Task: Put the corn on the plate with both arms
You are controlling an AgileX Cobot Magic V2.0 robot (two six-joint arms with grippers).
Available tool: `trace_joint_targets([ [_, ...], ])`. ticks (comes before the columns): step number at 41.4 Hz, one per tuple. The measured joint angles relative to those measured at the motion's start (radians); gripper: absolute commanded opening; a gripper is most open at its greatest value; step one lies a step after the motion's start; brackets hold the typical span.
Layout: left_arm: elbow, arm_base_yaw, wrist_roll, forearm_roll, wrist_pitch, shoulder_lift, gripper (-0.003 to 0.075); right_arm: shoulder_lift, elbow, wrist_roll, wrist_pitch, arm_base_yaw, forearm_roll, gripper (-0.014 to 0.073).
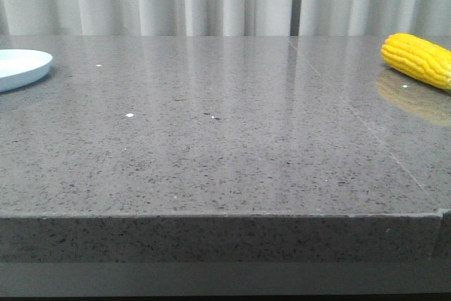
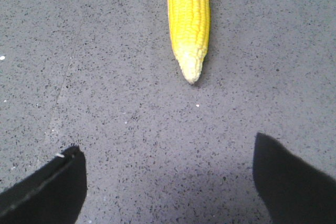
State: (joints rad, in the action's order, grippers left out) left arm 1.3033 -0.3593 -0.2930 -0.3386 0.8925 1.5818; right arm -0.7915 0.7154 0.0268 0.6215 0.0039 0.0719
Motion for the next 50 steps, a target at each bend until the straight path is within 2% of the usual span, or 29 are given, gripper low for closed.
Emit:
trace_joint_targets([
  [13,0.167,0.000,-0.004,-0.028,0.005,0.189,0.0536,0.000,0.000,0.000,0.000,0.000,0.000,0.0664],
  [26,0.269,0.000,-0.009,-0.030,0.044,0.295,0.0410,0.000,0.000,0.000,0.000,0.000,0.000,0.0664],
  [38,0.279,0.000,-0.013,-0.024,0.071,0.328,0.0358,0.000,0.000,0.000,0.000,0.000,0.000,0.0663],
  [43,0.279,0.000,-0.015,-0.007,0.084,0.332,0.0263,0.000,0.000,0.000,0.000,0.000,0.000,0.0663],
  [50,0.279,0.000,-0.015,0.015,0.096,0.332,0.0048,0.000,0.000,0.000,0.000,0.000,0.000,0.0663],
])
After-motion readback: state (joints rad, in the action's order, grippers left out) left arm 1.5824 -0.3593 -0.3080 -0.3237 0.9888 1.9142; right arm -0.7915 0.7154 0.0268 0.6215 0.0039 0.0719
